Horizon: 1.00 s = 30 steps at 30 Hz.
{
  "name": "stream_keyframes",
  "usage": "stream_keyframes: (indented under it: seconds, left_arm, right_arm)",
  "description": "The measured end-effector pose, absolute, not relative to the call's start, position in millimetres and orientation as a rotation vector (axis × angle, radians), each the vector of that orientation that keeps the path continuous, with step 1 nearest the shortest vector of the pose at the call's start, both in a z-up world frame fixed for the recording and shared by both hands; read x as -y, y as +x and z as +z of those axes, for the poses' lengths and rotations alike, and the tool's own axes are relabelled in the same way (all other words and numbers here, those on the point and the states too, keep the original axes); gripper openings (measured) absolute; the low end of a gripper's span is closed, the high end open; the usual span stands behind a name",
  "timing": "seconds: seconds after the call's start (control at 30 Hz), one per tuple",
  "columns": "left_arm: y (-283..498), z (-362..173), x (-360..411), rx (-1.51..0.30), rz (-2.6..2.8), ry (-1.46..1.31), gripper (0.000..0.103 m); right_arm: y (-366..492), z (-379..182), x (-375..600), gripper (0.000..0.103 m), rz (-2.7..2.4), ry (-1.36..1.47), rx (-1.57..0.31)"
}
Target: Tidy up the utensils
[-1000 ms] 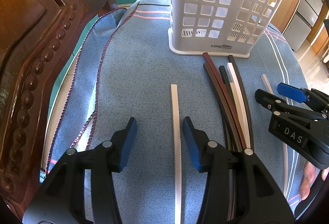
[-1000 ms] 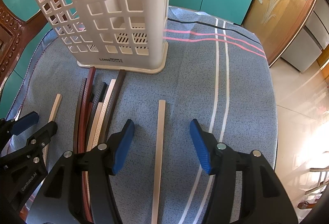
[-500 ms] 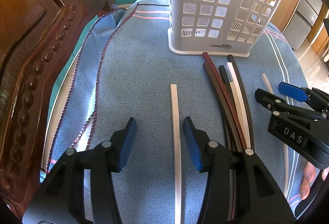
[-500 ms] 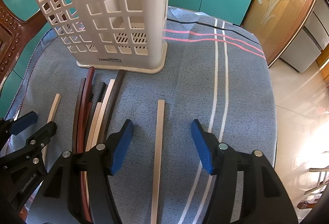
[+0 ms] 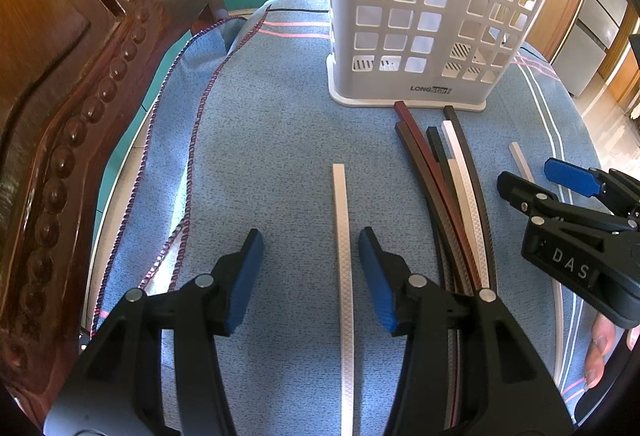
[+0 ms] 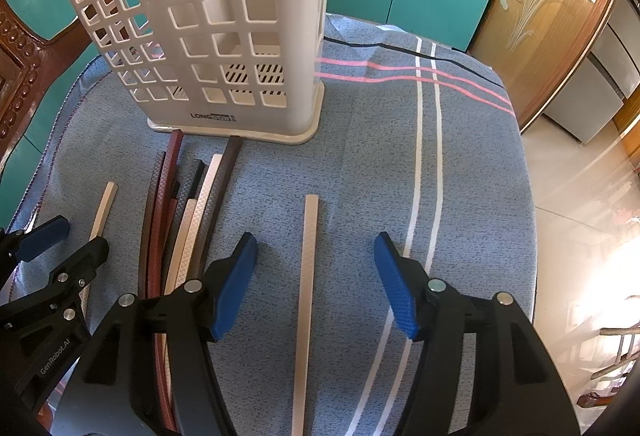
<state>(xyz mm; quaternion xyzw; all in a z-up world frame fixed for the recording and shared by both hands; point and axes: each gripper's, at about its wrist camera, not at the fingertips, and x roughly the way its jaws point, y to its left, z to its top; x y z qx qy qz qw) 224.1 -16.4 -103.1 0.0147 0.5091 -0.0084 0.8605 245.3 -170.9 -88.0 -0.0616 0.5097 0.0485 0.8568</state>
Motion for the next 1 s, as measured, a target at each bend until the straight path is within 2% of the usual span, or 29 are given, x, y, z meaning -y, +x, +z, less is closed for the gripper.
stream_keyframes:
  seconds: [1.0]
  left_arm:
    - [227.8,-103.5,15.2,-1.068,-0.017,0.031,0.053]
  right_arm:
    - [256.7,-88.7,170.6,0.061,0.105,-0.113,-1.061]
